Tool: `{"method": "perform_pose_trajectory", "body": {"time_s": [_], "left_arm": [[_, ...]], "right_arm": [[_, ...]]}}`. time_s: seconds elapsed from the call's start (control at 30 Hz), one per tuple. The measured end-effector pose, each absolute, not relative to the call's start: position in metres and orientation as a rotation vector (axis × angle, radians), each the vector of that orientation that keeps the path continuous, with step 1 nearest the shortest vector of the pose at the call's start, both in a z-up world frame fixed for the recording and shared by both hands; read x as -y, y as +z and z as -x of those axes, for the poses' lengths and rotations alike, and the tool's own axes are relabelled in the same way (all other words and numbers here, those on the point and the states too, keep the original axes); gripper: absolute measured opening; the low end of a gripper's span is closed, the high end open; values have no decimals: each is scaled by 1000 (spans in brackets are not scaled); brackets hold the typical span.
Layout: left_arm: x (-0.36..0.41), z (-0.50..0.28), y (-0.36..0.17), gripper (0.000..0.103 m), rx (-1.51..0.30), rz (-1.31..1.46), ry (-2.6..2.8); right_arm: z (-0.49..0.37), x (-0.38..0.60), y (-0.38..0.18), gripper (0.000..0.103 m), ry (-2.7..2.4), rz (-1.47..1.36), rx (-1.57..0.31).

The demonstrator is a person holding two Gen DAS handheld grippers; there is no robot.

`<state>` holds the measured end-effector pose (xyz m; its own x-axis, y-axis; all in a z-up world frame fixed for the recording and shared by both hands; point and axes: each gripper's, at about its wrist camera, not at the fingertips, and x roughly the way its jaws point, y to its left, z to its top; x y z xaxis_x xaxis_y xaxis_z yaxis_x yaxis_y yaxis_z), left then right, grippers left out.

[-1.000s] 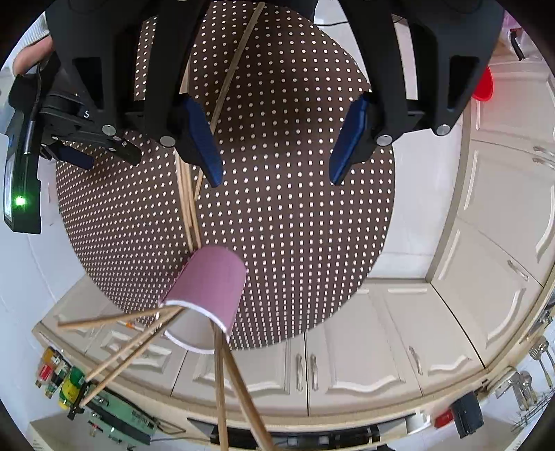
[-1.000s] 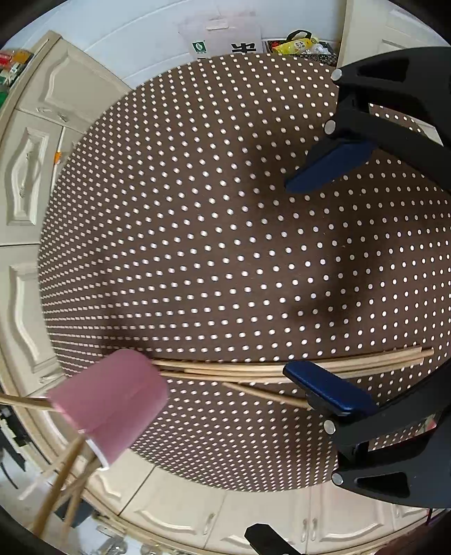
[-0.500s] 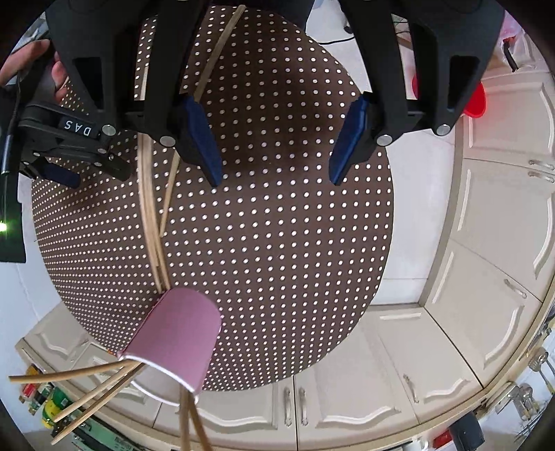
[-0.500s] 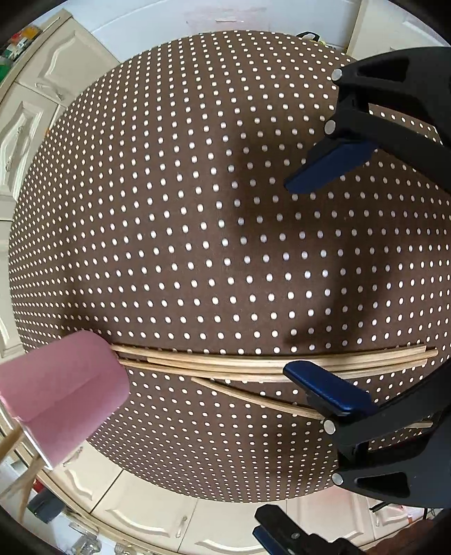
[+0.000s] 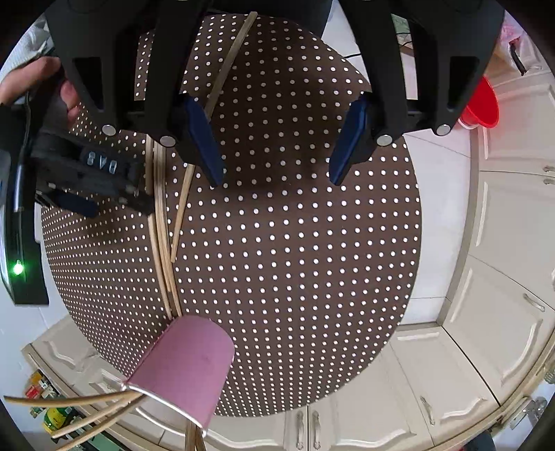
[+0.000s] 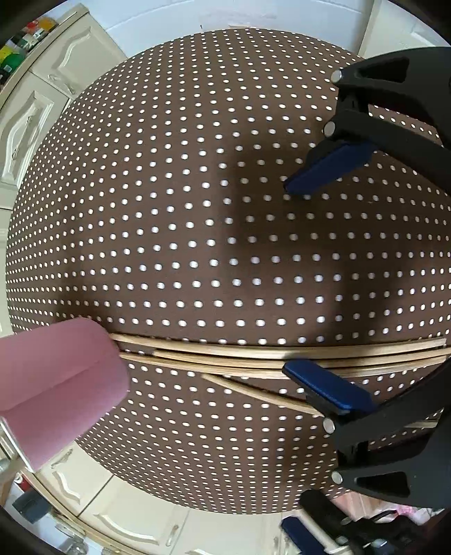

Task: Organize utensils
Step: 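Grasp a loose chopstick with the right gripper while the left gripper grasps another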

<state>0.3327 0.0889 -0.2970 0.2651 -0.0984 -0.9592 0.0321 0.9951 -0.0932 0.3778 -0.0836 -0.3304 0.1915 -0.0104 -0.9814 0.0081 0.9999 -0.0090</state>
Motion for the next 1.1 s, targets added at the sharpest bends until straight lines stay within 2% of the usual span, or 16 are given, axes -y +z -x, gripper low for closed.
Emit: {"method": "perform_pose_trajectory", "body": {"time_s": [0.07,0.13,0.17,0.2,0.33,0.37,0.47,0.6,0.87,1.1], "left_arm": [[-88,-333,-298,63,-1302,57,-89],[-87,-334,-297,63,-1301,65,-94],[-87,-335,-297,63,-1301,71,-98],[-86,-335,-297,63,-1302,76,-103],[-85,-338,-302,63,-1320,87,-114],[-85,-339,-303,63,-1328,94,-123],[-80,-340,-307,63,-1348,111,-153],[-64,-341,-313,62,-1383,88,-210],[-35,-352,-324,44,-1426,49,-297],[-6,-366,-340,44,-1497,-43,-296]], "right_arm": [[-381,77,-329,75,-14,25,-1371],[-383,73,-326,53,2,28,-1338],[-383,73,-325,46,9,27,-1320],[-384,73,-324,34,10,24,-1312],[-384,82,-325,13,-4,-48,-1305],[-383,85,-325,11,-1,-57,-1306],[-376,95,-328,6,14,-124,-1316],[-360,106,-328,6,36,-183,-1328],[-336,160,-317,6,40,-340,-1356],[-324,173,-320,5,24,-374,-1375]]}}
